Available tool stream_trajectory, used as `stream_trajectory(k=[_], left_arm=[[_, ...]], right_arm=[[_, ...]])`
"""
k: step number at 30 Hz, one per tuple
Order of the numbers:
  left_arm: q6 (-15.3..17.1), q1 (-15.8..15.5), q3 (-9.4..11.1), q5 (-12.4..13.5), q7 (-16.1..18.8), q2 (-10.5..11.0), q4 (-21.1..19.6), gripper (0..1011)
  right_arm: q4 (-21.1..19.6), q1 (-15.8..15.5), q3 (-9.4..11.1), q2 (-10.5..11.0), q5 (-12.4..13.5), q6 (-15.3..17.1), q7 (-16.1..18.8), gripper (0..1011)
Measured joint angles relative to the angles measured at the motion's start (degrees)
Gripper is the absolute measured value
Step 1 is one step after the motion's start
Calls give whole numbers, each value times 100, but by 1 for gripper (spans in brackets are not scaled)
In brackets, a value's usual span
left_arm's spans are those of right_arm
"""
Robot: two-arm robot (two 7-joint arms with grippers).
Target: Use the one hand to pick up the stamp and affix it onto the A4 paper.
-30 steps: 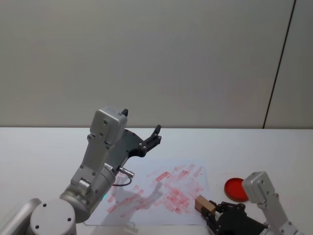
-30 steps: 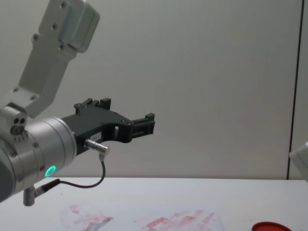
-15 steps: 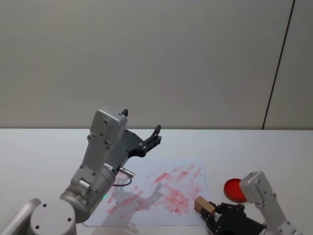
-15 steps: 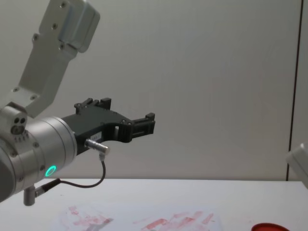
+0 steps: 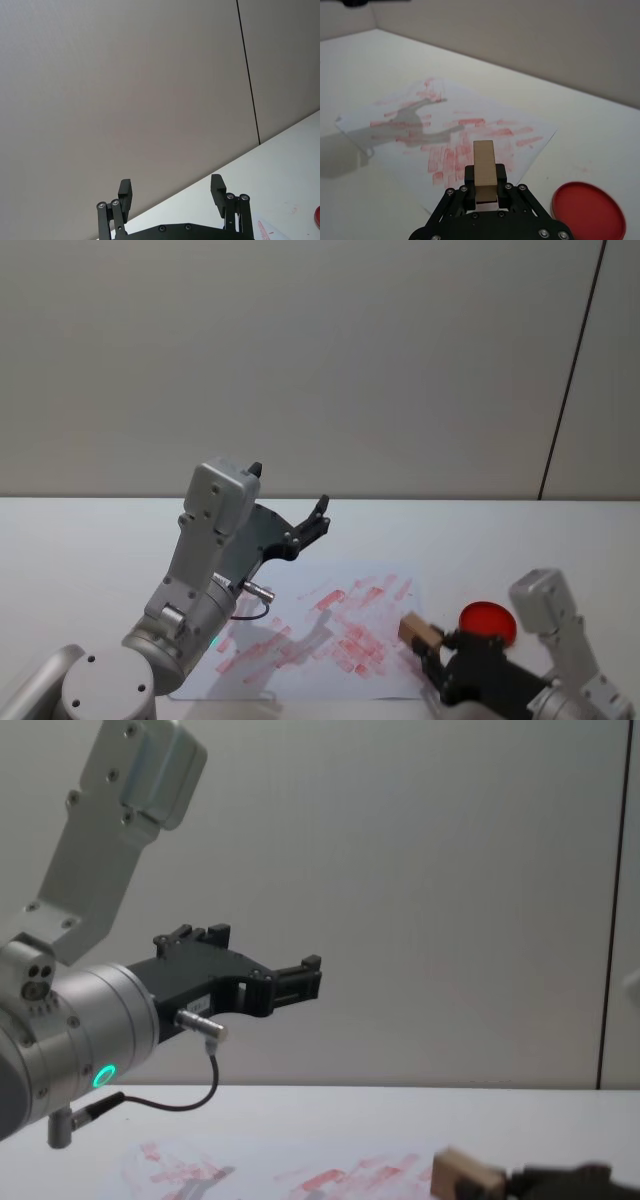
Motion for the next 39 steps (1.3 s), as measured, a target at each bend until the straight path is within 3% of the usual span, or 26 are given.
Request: stream_trajectory(k=[7,13,26,39], left_arm=[[0,0,0,0,0,0,0,1002],[0,0,0,0,0,0,0,1003],[0,0,0,0,0,0,0,1003],[0,0,0,0,0,0,0,1002]], right_arm=[[-189,59,131,32,257,-208,-205,216],[-216,109,222,79,301,-253,-355,216],[65,233,351,149,244,-165,-557,216],[499,372,380,156,8,-64,-566,216]])
